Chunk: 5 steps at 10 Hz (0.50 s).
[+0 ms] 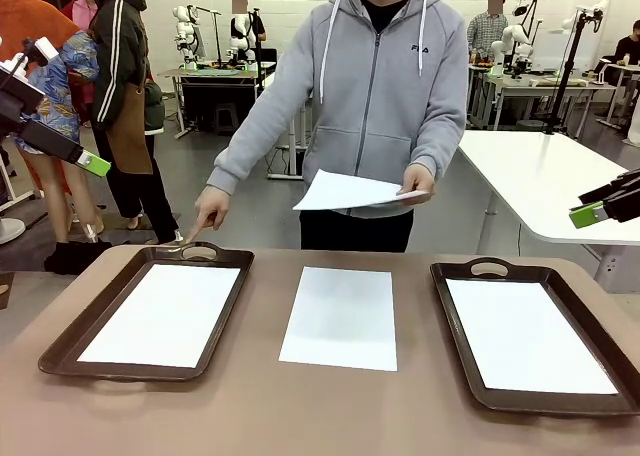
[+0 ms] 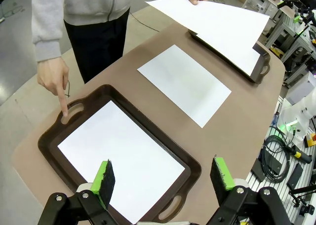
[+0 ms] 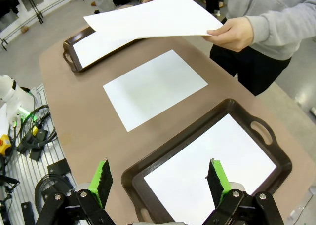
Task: Sort the A4 documents.
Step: Receive the A4 Paper.
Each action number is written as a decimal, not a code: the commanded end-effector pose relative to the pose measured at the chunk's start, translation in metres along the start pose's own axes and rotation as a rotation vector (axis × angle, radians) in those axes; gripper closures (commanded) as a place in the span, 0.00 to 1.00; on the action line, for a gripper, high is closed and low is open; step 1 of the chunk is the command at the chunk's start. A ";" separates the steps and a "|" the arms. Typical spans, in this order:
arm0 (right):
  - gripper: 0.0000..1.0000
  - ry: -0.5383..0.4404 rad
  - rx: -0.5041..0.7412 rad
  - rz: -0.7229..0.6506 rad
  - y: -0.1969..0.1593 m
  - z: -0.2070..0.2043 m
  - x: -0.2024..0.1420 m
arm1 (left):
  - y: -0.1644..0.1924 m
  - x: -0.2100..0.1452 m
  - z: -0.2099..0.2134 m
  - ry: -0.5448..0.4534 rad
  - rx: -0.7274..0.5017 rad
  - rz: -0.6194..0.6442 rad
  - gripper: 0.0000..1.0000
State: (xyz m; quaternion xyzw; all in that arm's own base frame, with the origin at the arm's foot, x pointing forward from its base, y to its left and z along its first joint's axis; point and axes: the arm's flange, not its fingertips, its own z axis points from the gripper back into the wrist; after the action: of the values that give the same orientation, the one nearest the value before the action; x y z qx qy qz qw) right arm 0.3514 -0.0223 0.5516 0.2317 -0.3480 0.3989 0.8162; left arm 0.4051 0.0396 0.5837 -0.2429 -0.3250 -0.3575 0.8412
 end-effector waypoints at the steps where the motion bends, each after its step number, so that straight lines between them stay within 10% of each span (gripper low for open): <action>1: 0.00 -0.004 0.004 0.002 0.000 -0.001 0.000 | 0.000 0.000 0.001 0.003 0.011 -0.009 0.00; 5: 0.00 -0.004 0.004 0.002 0.000 -0.001 0.000 | 0.000 0.000 0.001 0.003 0.011 -0.009 0.00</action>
State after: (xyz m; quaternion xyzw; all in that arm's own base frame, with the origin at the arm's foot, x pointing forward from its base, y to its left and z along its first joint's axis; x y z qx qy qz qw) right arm 0.3514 -0.0223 0.5516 0.2317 -0.3480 0.3989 0.8162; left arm 0.4051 0.0396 0.5837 -0.2429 -0.3250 -0.3575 0.8412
